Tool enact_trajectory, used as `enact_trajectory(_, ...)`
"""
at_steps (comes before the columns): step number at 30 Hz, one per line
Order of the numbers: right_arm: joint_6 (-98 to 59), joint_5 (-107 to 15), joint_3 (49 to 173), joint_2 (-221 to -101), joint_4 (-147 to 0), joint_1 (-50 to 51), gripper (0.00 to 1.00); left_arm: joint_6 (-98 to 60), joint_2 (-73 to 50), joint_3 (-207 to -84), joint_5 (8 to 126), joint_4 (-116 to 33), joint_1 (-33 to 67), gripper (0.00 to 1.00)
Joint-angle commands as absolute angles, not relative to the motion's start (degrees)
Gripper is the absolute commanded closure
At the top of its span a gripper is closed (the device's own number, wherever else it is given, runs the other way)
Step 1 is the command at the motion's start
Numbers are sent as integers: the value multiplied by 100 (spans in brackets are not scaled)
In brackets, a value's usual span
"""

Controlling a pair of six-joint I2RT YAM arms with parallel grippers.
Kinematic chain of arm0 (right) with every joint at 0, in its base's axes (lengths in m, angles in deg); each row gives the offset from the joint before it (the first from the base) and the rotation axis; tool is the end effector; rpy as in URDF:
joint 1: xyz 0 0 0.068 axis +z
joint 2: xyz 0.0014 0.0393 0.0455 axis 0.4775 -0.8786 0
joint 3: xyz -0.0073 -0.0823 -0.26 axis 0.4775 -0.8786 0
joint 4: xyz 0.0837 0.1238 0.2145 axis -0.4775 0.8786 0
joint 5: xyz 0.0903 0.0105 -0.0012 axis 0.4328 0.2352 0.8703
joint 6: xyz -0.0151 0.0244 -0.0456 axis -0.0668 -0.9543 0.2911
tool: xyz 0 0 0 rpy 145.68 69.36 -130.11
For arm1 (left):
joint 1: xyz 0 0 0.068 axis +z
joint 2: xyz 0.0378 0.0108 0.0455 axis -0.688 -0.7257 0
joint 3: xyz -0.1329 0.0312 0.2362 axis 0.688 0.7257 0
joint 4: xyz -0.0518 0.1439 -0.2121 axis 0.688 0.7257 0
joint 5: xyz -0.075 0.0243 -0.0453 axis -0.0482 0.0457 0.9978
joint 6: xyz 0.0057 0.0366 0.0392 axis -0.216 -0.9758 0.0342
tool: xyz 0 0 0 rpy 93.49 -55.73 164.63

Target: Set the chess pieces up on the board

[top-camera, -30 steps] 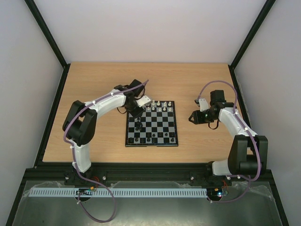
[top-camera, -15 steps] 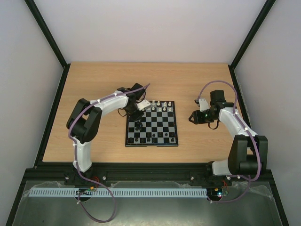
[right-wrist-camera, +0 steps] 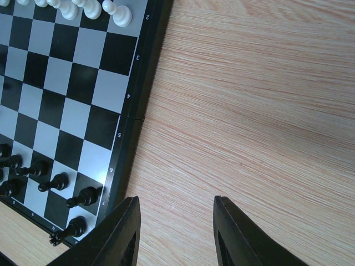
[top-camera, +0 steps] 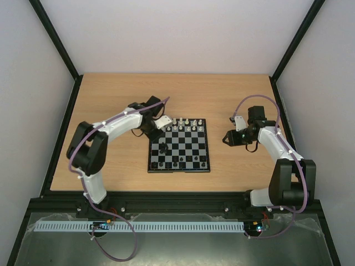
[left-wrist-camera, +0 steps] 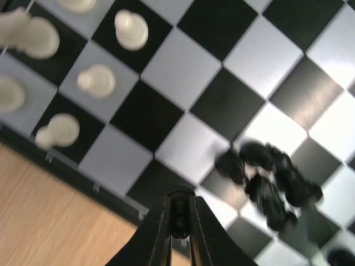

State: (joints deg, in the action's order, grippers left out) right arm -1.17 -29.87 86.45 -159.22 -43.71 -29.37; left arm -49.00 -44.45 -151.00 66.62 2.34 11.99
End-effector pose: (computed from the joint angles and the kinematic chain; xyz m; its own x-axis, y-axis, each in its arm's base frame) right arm 0.2704 0.0103 0.2188 -0.7974 -0.1686 -0.5794 -0.3622 0.9017 0.2360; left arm 0.3191 -0.2012 0.1902 -0.5999 0.7273 -0.3334 0.7768 0.6293 -0.0248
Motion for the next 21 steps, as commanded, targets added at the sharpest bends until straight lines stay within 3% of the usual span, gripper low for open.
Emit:
enact_trajectory(1, -62, -2943, 8607, -15928, -4230, -2958, 63, -5393, -3597, -14495, 6817, 576, 1306, 94)
enact_trajectory(8, -60, -2905, 8649, -15973, -4227, -2958, 63, -5848, -3024, -13600, 7059, 605, 1268, 94)
enact_trajectory(21, -32, -2924, 8689, -15987, -4212, -2958, 63, -5507, -3401, -13515, 7034, 297, 841, 93)
